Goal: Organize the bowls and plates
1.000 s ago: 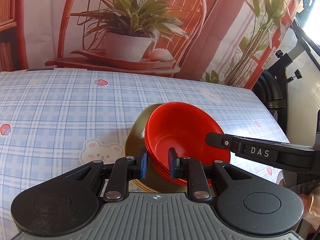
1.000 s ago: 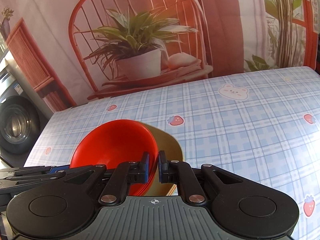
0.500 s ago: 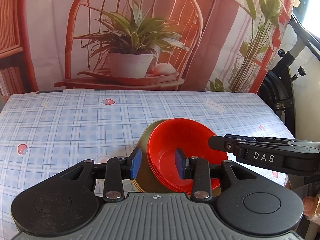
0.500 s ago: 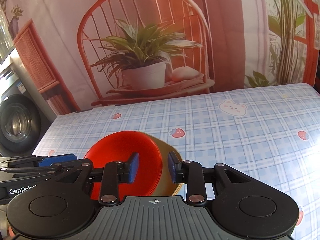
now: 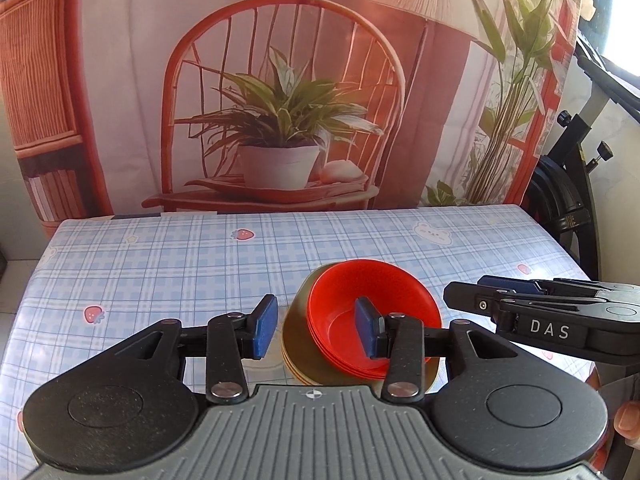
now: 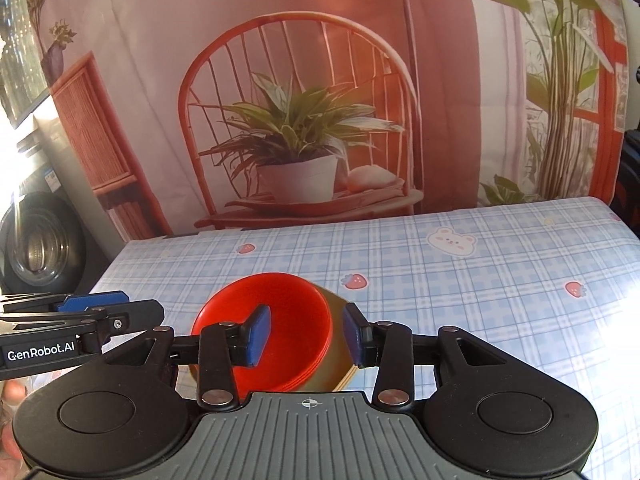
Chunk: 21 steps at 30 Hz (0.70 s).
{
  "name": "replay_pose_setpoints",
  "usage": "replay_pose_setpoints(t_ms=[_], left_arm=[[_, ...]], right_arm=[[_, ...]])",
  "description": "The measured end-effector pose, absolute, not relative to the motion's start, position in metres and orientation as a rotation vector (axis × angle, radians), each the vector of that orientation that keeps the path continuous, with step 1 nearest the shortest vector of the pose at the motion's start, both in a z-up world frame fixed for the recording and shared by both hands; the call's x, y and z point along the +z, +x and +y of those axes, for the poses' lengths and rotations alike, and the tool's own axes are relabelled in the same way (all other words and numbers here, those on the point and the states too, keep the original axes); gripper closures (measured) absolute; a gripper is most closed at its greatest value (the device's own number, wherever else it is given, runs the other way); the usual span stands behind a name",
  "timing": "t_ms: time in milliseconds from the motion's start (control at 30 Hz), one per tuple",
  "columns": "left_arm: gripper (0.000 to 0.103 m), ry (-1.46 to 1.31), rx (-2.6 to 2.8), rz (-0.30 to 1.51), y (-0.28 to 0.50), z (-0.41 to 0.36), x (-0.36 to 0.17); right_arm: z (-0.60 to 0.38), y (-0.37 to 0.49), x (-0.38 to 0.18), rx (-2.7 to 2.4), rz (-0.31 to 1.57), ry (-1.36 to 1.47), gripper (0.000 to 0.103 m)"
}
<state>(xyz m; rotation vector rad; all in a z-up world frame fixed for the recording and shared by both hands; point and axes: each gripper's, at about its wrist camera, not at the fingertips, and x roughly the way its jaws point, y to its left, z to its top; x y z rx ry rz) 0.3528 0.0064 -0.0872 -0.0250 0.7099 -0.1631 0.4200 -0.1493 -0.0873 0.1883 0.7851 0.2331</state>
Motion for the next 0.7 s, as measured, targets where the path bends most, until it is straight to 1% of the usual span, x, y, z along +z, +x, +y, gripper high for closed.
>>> replay_pose_setpoints(t_ms=[167, 267, 333, 400, 467, 500, 533, 567, 600, 633, 667, 700], left_arm=[[0.058, -0.019, -0.152, 0.668, 0.331, 0.006, -0.070], [0.057, -0.010, -0.144, 0.640, 0.316, 0.006, -0.059], [0.054, 0.000, -0.140, 0.620, 0.305, 0.006, -0.050], [0.052, 0.007, -0.138, 0.598, 0.294, 0.006, -0.041], [0.046, 0.010, -0.136, 0.564, 0.281, 0.006, -0.027], [0.042, 0.009, -0.133, 0.551, 0.276, 0.007, -0.022], [0.036, 0.004, -0.129, 0.532, 0.269, 0.008, -0.015], [0.032, -0.004, -0.129, 0.510, 0.261, 0.009, -0.007], [0.024, -0.011, -0.136, 0.489, 0.254, 0.010, -0.001], [0.015, -0.018, -0.144, 0.462, 0.246, 0.011, 0.007], [0.011, -0.023, -0.142, 0.437, 0.237, 0.012, 0.014], [0.010, -0.026, -0.134, 0.418, 0.231, 0.012, 0.019]], right_arm=[[-0.147, 0.403, -0.070, 0.242, 0.755, 0.167, 0.065], [-0.146, 0.391, -0.057, 0.246, 0.730, 0.154, 0.059], [-0.146, 0.381, -0.047, 0.249, 0.714, 0.138, 0.054], [-0.146, 0.368, -0.034, 0.246, 0.693, 0.117, 0.044], [-0.147, 0.356, -0.021, 0.242, 0.674, 0.102, 0.041], [-0.148, 0.351, -0.016, 0.243, 0.666, 0.098, 0.035], [-0.149, 0.343, -0.007, 0.245, 0.652, 0.094, 0.032], [-0.150, 0.336, 0.001, 0.248, 0.636, 0.091, 0.026], [-0.151, 0.330, 0.008, 0.253, 0.621, 0.088, 0.018], [-0.153, 0.322, 0.018, 0.258, 0.603, 0.087, 0.013], [-0.154, 0.315, 0.026, 0.252, 0.586, 0.089, 0.002], [-0.156, 0.307, 0.034, 0.237, 0.563, 0.094, 0.000]])
